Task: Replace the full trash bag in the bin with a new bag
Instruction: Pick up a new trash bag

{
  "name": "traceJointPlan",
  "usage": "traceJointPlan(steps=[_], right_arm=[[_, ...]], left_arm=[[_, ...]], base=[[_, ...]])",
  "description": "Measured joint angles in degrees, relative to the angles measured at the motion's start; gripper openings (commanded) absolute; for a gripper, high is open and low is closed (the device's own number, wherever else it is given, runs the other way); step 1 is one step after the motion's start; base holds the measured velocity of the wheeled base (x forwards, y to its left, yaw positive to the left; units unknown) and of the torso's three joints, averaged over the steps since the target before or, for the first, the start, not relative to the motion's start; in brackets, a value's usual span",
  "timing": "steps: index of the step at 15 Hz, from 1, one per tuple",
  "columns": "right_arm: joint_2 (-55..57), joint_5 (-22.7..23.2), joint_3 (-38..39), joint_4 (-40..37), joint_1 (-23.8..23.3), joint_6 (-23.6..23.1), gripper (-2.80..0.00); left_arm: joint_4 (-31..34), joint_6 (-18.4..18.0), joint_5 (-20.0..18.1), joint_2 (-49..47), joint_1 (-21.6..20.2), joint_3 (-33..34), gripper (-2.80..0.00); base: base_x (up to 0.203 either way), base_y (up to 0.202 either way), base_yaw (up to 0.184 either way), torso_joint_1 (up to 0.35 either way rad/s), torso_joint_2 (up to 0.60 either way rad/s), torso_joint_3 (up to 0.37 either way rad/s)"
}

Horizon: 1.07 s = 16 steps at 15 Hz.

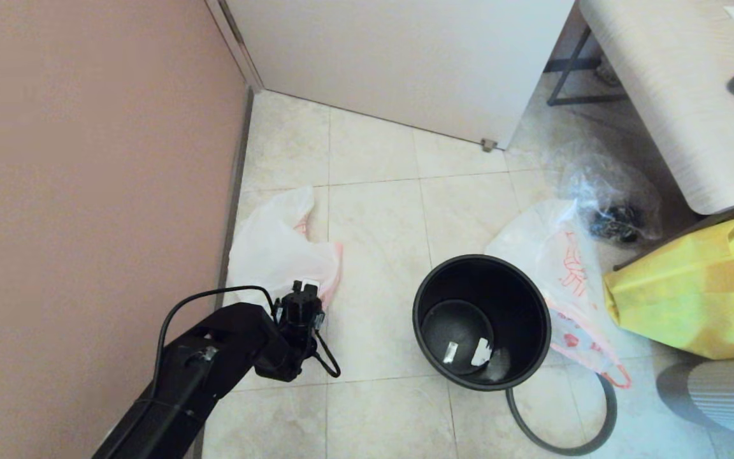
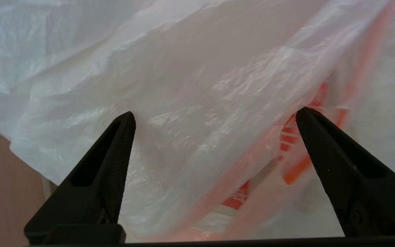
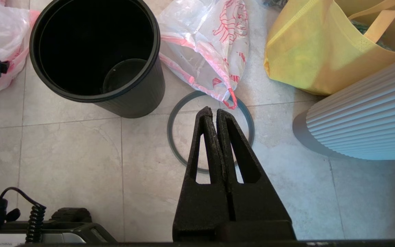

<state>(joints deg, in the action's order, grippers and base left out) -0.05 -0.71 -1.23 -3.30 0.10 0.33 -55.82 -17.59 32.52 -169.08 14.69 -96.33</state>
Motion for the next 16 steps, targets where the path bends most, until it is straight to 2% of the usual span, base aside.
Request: traceJointPlan(steps=[5,7,8,11,16], right_arm=[[0.0,0.0,0.0,0.0,0.0,0.0,-2.80],[0.0,0.0,0.0,0.0,0.0,0.0,-2.80],[0.0,0.0,0.0,0.0,0.0,0.0,-2.80],[0.0,0.0,0.0,0.0,0.0,0.0,-2.80],[0.0,0.0,0.0,0.0,0.0,0.0,-2.80]], left_arm=[[-0.1,0.0,0.4,-1.0,0.0,-0.5,0.00],[-0.4,0.0,1.9,-1.5,-0.1,-1.1,0.00],[-1.1,0.0,2.7,-1.9,-0.5,-2.0,-2.80],[-1.6,0.0,4.8,-2.8,-0.7,-5.1,-2.80],[-1.6,0.0,5.1,-3.9,-1.0,-6.5,-2.80]], base=[[0.000,0.000,0.000,0.000,0.00,0.000],[0.000,0.000,0.000,0.000,0.00,0.000],[0.000,0.000,0.000,0.000,0.00,0.000],[0.000,0.000,0.000,0.000,0.00,0.000],[0.000,0.000,0.000,0.000,0.00,0.000]])
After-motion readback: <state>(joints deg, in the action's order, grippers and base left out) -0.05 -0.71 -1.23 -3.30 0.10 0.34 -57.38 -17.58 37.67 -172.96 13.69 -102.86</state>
